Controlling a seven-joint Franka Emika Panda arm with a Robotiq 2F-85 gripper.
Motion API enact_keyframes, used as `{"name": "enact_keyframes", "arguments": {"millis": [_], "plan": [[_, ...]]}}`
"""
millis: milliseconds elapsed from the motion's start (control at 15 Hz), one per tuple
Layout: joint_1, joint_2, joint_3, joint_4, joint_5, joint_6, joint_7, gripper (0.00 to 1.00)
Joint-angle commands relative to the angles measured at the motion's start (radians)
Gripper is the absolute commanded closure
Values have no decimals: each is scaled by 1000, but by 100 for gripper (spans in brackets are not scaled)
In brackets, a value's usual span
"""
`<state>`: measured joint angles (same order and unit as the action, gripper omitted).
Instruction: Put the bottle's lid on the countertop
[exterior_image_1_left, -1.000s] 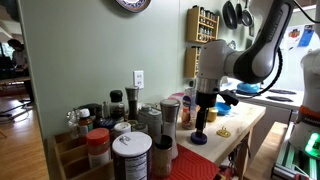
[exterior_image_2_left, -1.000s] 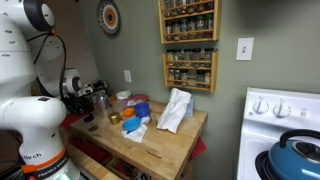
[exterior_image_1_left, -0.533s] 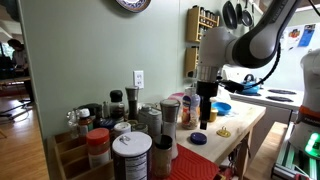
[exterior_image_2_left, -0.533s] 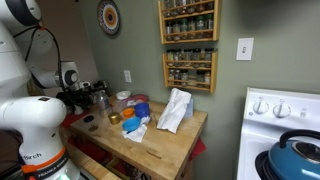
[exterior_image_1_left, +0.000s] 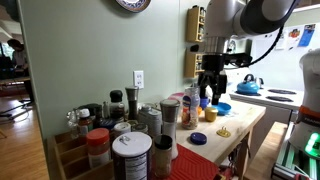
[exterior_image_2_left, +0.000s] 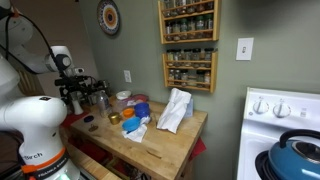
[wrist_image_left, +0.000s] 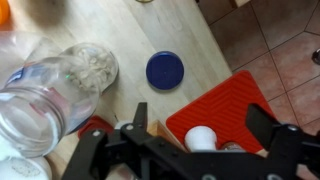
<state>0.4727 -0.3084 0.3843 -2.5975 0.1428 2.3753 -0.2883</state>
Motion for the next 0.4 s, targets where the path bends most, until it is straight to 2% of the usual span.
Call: {"name": "enact_keyframes", "arguments": {"millis": [0, 133, 200, 333], "plan": [[36, -80, -53, 18, -8, -112, -116, 0], [45, -96, -79, 40, 8, -151, -166, 0], [33, -68, -59, 33, -8, -106, -113, 0], [37, -83, -74, 44, -6, -127, -141, 0]]}}
